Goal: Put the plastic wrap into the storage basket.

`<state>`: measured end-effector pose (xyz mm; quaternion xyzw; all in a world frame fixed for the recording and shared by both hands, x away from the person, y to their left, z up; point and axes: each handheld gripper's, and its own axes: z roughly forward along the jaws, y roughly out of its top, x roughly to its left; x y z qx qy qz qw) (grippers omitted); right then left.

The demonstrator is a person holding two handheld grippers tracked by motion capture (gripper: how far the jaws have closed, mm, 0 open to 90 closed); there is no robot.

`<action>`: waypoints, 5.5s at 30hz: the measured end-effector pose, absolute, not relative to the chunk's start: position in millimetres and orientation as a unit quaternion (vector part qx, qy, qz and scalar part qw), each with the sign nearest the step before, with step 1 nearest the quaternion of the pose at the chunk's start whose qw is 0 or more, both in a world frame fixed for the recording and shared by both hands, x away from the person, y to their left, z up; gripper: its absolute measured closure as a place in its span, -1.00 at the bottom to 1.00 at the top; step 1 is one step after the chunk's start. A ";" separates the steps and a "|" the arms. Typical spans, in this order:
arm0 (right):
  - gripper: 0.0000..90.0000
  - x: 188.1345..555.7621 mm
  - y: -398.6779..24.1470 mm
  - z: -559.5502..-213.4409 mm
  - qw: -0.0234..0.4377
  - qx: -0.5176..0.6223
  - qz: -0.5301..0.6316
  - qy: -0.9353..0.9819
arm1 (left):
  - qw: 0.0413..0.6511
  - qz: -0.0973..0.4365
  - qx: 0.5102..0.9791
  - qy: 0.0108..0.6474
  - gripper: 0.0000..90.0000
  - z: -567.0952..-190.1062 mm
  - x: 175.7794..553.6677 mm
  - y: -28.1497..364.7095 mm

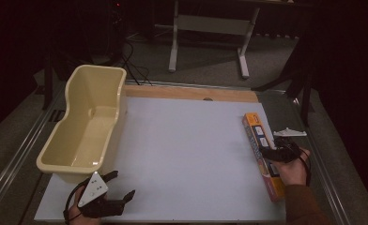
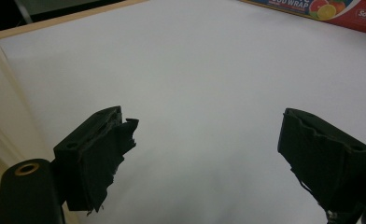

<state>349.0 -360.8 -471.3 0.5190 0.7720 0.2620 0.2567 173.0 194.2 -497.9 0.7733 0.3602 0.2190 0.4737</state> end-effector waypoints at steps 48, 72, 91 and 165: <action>-0.15 420.9 -347.8 -495.3 0.058 0.618 0.081 0.780 | 0.474 0.221 0.772 0.361 -0.66 -498.1 171.1 194.8; -0.11 416.5 -347.7 -477.5 0.017 0.644 0.134 0.753 | 0.475 0.225 0.771 0.360 -0.66 -497.7 171.0 194.7; -0.11 414.4 -313.7 -451.3 -0.044 0.615 0.244 0.748 | 0.477 0.226 0.769 0.360 -0.66 -497.3 170.9 194.6; -0.11 426.2 -88.9 -367.7 -0.277 0.545 0.516 0.600 | 0.484 0.226 0.764 0.361 -0.66 -497.3 171.0 197.1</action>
